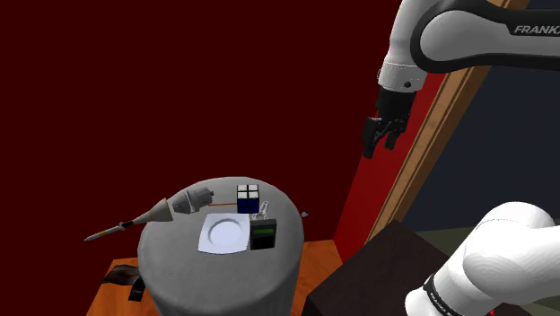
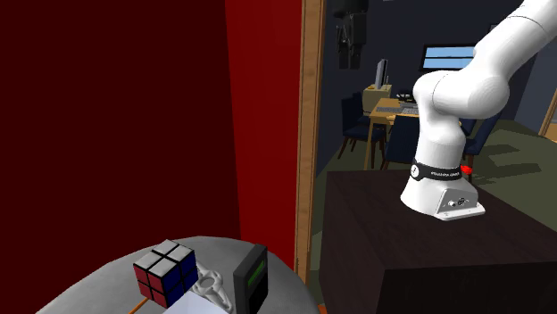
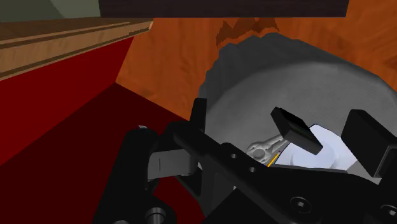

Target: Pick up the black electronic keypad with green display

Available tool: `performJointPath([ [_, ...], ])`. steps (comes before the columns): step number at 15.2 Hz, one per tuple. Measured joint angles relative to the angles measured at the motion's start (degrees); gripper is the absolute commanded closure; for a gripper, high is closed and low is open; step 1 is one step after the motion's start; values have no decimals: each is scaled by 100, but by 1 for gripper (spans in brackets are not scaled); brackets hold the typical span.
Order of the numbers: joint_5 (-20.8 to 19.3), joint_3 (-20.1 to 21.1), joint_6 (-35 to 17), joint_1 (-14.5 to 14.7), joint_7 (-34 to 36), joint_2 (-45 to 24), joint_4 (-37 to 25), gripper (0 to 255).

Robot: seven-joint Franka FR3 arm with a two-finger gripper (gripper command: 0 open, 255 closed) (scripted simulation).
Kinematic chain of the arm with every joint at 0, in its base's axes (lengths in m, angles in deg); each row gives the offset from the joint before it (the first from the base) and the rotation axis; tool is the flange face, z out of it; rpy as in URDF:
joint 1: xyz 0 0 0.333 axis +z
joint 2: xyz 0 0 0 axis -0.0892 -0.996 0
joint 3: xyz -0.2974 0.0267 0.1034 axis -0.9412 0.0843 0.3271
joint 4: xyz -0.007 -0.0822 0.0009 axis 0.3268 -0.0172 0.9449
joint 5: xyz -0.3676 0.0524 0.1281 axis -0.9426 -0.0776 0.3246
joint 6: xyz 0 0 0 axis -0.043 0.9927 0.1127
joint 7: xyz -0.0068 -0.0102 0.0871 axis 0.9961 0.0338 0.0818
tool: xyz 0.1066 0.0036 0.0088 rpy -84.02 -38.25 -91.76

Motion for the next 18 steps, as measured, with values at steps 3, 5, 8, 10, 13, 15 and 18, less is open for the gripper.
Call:
performJointPath([
  [3,13,30,-235,47,-67,-130,103,0],
  [5,7,35,-621,99,-210,-318,293,0],
  [8,22,90,-1273,200,-395,-714,529,0],
  [10,17,111,-1692,252,-537,-1051,589,0],
  [13,23,178,-2339,346,-712,-1623,641,0],
  [15,19,217,-2778,403,-835,-1976,712,0],
  [18,0,292,-3417,484,-988,-2599,706,0],
])
